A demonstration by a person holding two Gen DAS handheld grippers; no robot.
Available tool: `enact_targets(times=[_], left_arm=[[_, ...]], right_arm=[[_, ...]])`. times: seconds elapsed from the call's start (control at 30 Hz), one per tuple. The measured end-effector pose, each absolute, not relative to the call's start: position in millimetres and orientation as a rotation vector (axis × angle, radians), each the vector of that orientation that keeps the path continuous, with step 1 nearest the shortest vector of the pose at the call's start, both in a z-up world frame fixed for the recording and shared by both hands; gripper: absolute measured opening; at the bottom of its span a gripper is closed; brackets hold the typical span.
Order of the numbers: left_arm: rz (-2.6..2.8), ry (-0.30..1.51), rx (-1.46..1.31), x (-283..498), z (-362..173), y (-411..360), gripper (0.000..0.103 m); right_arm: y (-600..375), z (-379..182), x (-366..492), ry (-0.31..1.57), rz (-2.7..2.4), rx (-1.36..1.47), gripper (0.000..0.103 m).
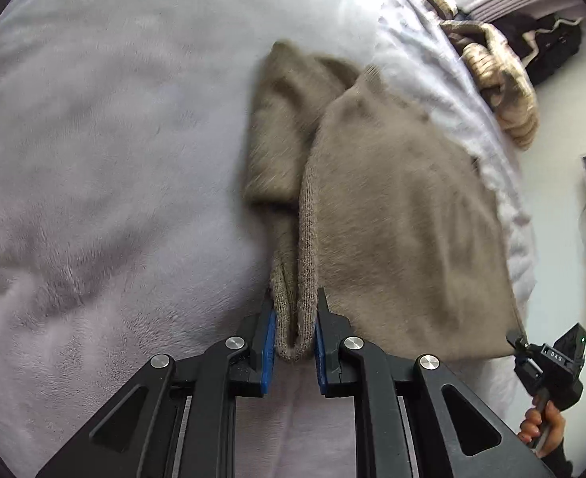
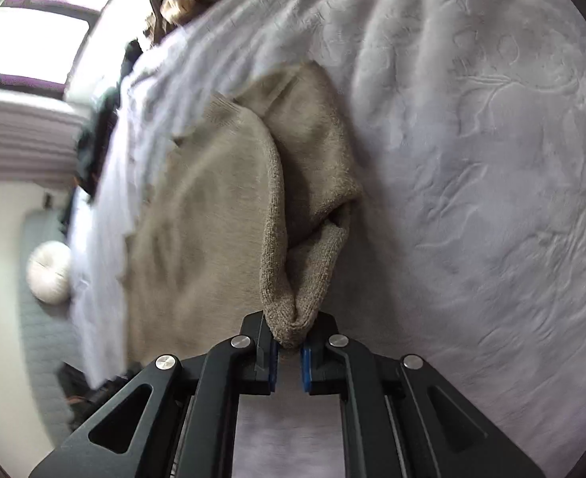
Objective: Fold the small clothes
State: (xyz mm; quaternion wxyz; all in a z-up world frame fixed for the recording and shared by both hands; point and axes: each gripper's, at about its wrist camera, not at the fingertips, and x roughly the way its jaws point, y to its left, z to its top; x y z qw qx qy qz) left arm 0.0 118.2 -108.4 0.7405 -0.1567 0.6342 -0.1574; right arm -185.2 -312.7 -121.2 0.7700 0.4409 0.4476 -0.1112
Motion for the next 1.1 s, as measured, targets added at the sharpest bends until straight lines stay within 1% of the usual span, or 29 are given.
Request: enact_targets(times=[0.1, 0.17, 0.2, 0.33, 0.57, 0.7, 0.87, 0.9, 0.93, 0.97, 1.0, 1.03, 1.07, 1.1], left_arm=[[-0.337, 1.414, -0.271, -4, -127, 119, 0.018], [-0.343, 1.41, -0.224, -7, -128, 119, 0.018], [-0.345, 1.408, -0.209, -9, -128, 121, 0.018], [-0.34, 1.399, -0.161, -15, -119, 128, 0.018], [-0.338, 1.389, -0.176, -24, -108, 147, 0.018], [-0.324, 1.378, -0.199, -27, -105, 155, 0.018], [-0.252, 1.353, -0.131, -28, -101, 161, 0.018], [-0.249, 1.36, -0.126, -29, -102, 163, 0.02], [-0.242, 1.367, -0.119, -29, -104, 165, 0.029], [-0.225, 1.366, -0.107, -30, -104, 167, 0.077], [-0.198, 1.349, -0.093, -32, -103, 170, 0.101], [-0.162, 1.298, -0.077, -36, -97, 174, 0.102], [-0.148, 1.26, -0.052, -40, -92, 178, 0.102], [-0.15, 1.256, -0.04, -41, -92, 180, 0.102]], right_arm=[[-315, -155, -180, 1.078, -0.278, 0.902, 0.009], [-313, -167, -176, 1.106, -0.276, 0.885, 0.01], [-312, -168, -178, 1.106, -0.279, 0.886, 0.01], [-309, -161, -187, 1.141, -0.303, 0.907, 0.018], [-271, -131, -195, 1.194, -0.249, 0.889, 0.018], [-226, -134, -163, 1.222, -0.115, 0.925, 0.018], [-156, -145, -117, 1.288, 0.049, 0.911, 0.018], [-145, -146, -114, 1.296, 0.072, 0.91, 0.018], [-129, -147, -104, 1.308, 0.105, 0.906, 0.018], [-119, -148, -98, 1.315, 0.124, 0.898, 0.018], [-108, -149, -89, 1.324, 0.142, 0.886, 0.018], [-95, -150, -81, 1.336, 0.162, 0.867, 0.02], [-85, -150, -75, 1.344, 0.174, 0.856, 0.026], [-78, -151, -71, 1.351, 0.186, 0.847, 0.029]])
